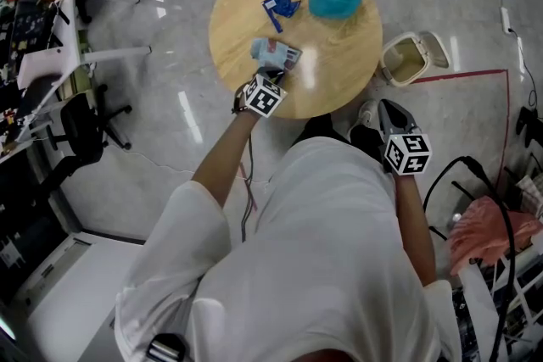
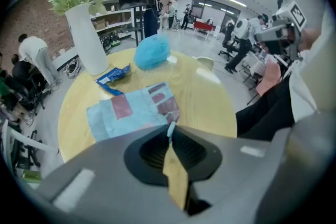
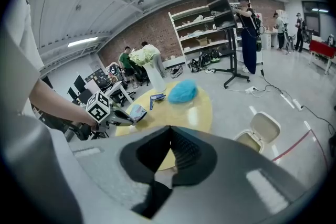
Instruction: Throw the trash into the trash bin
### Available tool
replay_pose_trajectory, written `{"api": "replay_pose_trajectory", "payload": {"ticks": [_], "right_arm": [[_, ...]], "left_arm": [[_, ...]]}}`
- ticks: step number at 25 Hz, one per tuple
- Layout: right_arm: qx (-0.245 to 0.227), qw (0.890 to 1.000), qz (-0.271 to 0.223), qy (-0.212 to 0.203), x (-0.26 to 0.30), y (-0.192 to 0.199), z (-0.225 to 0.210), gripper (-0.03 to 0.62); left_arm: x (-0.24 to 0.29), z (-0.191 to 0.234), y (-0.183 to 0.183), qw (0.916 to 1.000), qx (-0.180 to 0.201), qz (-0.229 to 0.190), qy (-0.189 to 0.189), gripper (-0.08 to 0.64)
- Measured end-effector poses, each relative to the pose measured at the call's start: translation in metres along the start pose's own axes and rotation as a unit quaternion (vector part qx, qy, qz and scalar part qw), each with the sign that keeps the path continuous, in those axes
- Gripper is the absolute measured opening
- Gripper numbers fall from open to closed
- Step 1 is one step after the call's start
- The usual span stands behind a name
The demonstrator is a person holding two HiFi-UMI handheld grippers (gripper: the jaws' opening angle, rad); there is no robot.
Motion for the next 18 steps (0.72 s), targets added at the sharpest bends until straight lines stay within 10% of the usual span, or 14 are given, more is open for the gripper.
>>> {"api": "replay_pose_trajectory", "payload": {"ticks": [18], "right_arm": [[0.008, 1.0, -0.016, -0.002, -0.04, 0.009, -0.057, 0.0]], "left_arm": [[-0.008, -0.056, -0.061, 0.9995, -0.015, -0.027, -0.012, 0.019]]}}
Point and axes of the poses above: the fingertips, and each gripper's own axes: x forward along the fingers, z to its left, y out of its underside, the point moved 10 cm from there along -x, backward along the fingers
